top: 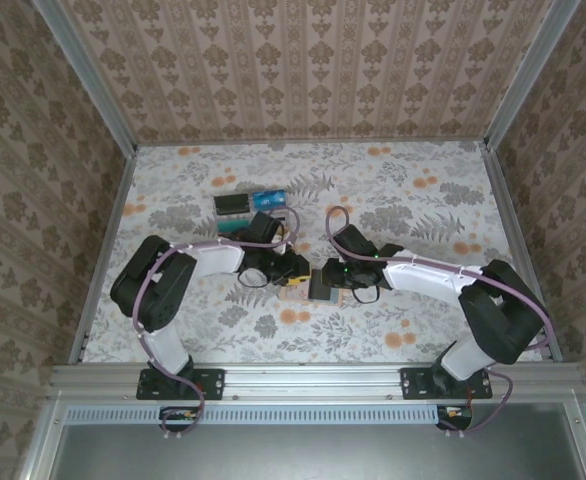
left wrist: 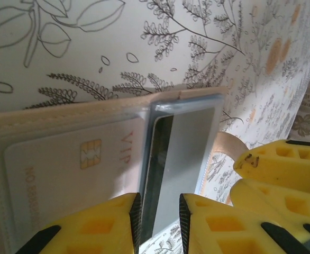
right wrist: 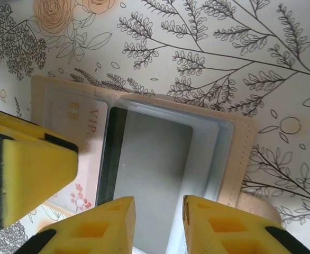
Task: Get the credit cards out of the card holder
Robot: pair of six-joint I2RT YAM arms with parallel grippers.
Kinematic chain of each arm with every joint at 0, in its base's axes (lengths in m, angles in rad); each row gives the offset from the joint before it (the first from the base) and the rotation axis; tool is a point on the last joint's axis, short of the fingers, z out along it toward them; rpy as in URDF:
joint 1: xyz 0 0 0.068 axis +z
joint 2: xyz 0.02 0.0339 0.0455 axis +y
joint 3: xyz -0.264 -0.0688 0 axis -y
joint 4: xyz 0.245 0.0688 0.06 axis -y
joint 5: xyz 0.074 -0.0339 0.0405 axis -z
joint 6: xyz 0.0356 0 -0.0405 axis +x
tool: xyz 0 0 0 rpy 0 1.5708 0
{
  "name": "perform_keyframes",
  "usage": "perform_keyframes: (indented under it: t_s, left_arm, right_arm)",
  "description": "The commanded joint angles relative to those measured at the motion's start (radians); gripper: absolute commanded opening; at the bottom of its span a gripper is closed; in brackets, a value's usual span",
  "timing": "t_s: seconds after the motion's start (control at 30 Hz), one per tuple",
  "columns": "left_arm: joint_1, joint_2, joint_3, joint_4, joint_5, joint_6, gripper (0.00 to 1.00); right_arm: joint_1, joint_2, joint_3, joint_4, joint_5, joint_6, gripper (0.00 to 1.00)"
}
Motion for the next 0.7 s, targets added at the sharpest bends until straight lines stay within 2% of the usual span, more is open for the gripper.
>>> perform_keyframes:
  t_s: [0.0,0.67]
  left_arm:
    - [-0.011,0.024,0.034,-0.036,-0.01,0.007,0.27]
    - [0.001,0.073,0.032,-0.037,0.021,0.015,0.27]
  right_arm:
    - [0.005,0.033,0.005,0.026,-0.033,0.026,0.31]
    - [0.005,0.145,0.026,0.033,-0.07,0.024,0.31]
